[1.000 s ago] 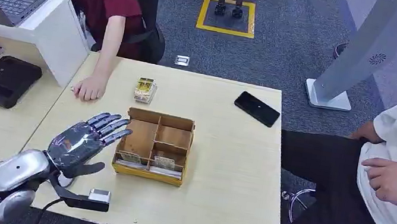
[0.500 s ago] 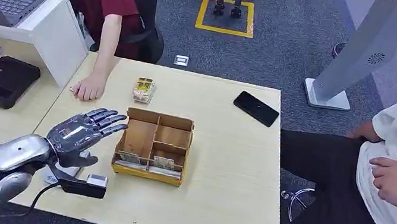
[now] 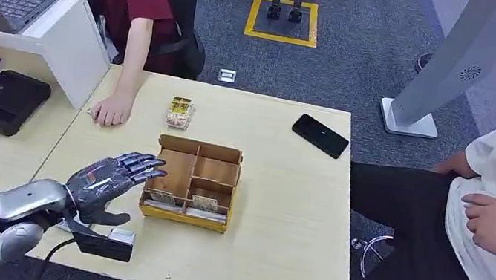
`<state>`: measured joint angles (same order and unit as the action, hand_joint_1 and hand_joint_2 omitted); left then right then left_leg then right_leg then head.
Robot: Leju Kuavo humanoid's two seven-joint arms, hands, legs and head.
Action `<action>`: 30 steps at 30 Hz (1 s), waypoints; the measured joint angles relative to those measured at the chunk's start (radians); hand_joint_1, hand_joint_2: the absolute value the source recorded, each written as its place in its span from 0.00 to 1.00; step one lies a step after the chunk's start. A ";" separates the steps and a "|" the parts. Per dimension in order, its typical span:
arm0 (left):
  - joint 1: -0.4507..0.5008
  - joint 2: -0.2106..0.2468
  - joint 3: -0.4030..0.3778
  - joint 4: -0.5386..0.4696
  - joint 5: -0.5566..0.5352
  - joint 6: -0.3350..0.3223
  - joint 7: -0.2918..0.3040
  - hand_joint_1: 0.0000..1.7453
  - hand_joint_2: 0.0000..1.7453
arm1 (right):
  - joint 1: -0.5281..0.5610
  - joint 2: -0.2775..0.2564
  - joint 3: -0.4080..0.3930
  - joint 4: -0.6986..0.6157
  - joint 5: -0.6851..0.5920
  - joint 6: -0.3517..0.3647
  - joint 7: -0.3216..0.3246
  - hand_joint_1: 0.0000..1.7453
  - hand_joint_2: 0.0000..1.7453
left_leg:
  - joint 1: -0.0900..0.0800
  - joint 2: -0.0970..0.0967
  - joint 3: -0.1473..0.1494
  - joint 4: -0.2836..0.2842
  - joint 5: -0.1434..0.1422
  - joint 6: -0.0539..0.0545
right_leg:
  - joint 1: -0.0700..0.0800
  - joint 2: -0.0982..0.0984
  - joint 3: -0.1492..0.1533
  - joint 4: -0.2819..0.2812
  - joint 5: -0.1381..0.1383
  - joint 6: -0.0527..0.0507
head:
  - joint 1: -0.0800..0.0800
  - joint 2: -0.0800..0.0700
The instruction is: Pass the card to the sensor for recognition and then transmit it.
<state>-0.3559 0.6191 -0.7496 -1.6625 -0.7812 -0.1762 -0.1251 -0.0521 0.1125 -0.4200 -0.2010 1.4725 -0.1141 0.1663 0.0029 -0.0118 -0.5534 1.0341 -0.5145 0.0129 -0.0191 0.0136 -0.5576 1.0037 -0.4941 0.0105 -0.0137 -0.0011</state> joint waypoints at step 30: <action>0.021 -0.128 -0.019 0.076 -0.098 0.052 0.087 0.00 1.00 | -0.010 0.000 0.005 0.000 0.025 0.007 0.002 0.00 0.00 | 0.000 0.000 0.000 0.000 0.000 0.000 | 0.000 0.000 0.000 0.000 0.000 0.000 | 0.000 0.000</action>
<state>-0.3351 0.4909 -0.7691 -1.5861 -0.8793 -0.1240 -0.0378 -0.0619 0.1125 -0.4150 -0.2010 1.4973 -0.1068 0.1686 0.0027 -0.0119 -0.5533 1.0342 -0.5145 0.0129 -0.0191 0.0136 -0.5577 1.0036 -0.4941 0.0106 -0.0137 -0.0011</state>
